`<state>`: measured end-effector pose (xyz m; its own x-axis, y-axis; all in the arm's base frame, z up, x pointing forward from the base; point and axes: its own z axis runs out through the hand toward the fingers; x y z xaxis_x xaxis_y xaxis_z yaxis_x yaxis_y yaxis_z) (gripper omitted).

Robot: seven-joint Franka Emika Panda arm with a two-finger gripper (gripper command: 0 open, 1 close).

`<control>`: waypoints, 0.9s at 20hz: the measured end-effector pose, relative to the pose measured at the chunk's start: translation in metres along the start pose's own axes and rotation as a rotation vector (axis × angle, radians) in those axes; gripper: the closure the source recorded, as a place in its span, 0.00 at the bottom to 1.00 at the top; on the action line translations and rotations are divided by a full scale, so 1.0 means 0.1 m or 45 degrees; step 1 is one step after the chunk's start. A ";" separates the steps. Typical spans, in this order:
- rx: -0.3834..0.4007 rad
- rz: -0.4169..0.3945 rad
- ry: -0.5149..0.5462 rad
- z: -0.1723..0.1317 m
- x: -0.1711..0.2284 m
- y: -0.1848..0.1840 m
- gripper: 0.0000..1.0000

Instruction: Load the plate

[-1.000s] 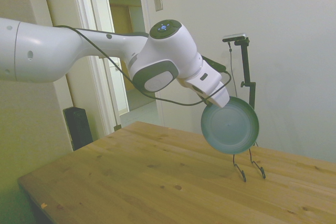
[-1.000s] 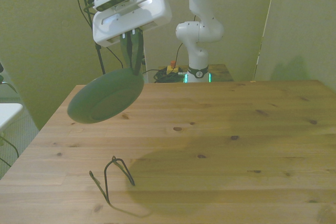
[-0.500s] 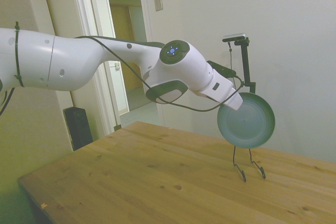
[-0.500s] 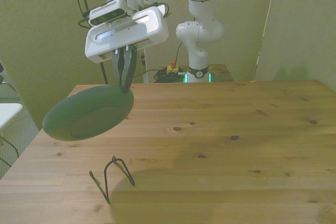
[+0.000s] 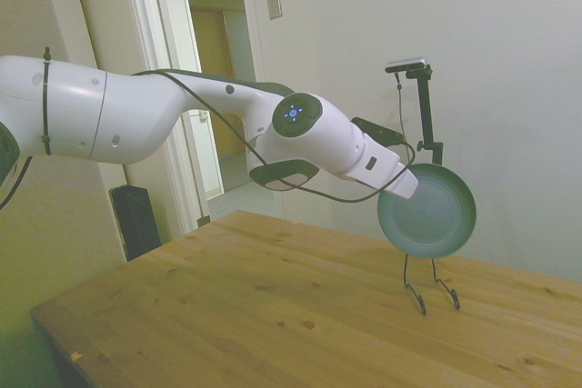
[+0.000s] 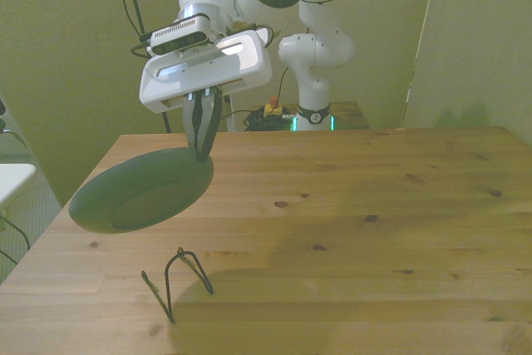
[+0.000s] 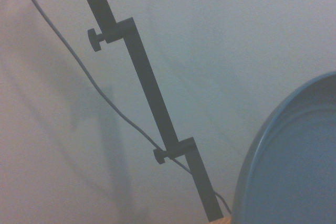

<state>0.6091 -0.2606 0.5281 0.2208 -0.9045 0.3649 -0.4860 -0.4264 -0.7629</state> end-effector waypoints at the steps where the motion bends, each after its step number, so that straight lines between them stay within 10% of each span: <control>1: 0.002 0.000 0.002 0.00 0.01 0.02 1.00; 18: 0.156 -0.037 -0.048 0.13 0.28 0.47 1.00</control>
<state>0.6035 -0.3060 0.4953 0.2662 -0.8906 0.3688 -0.3725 -0.4479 -0.8128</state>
